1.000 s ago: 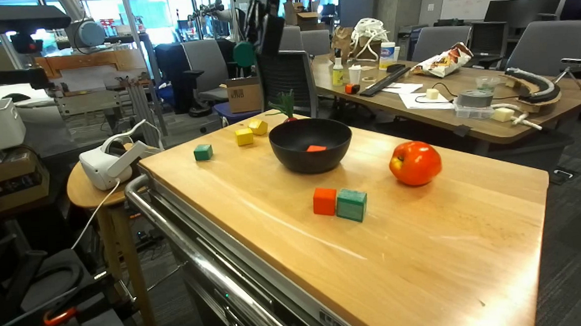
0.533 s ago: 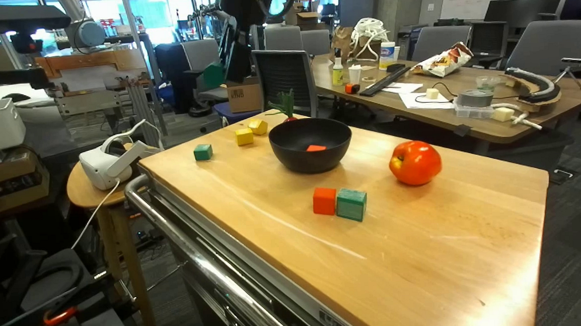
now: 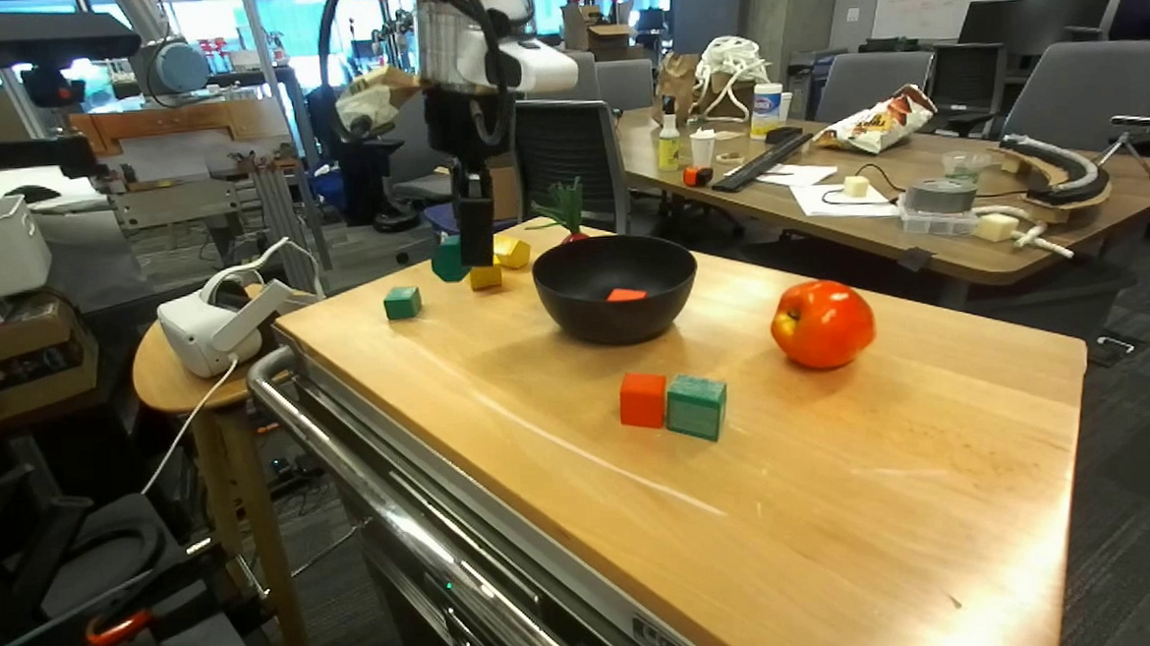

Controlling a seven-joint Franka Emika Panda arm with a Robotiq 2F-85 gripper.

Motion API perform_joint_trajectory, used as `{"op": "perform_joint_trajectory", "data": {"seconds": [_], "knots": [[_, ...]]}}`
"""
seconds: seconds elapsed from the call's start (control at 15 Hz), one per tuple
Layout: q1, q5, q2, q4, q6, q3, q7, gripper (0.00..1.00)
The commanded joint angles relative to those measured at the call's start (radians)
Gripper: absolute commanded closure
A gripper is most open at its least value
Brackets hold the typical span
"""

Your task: Remove the blocks from the black bowl

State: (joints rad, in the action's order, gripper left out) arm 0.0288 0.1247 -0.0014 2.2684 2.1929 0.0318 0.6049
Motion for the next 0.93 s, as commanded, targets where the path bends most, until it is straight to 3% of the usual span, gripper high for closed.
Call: {"op": "perform_joint_trajectory", "data": {"seconds": [0.0,0.33,0.4,0.47,0.73,0.87], "knots": [[0.004,-0.080,-0.039,0.136,0.161,0.004,0.087,0.80],[0.009,-0.075,-0.030,0.237,0.335,0.009,0.112,0.78],[0.009,-0.069,-0.033,0.247,0.351,0.010,0.108,0.30],[0.009,-0.055,-0.039,0.248,0.354,0.010,0.094,0.30],[0.002,-0.057,-0.081,0.198,0.306,0.007,0.077,0.01],[-0.008,-0.126,-0.115,0.143,0.277,0.007,0.103,0.00]]}}
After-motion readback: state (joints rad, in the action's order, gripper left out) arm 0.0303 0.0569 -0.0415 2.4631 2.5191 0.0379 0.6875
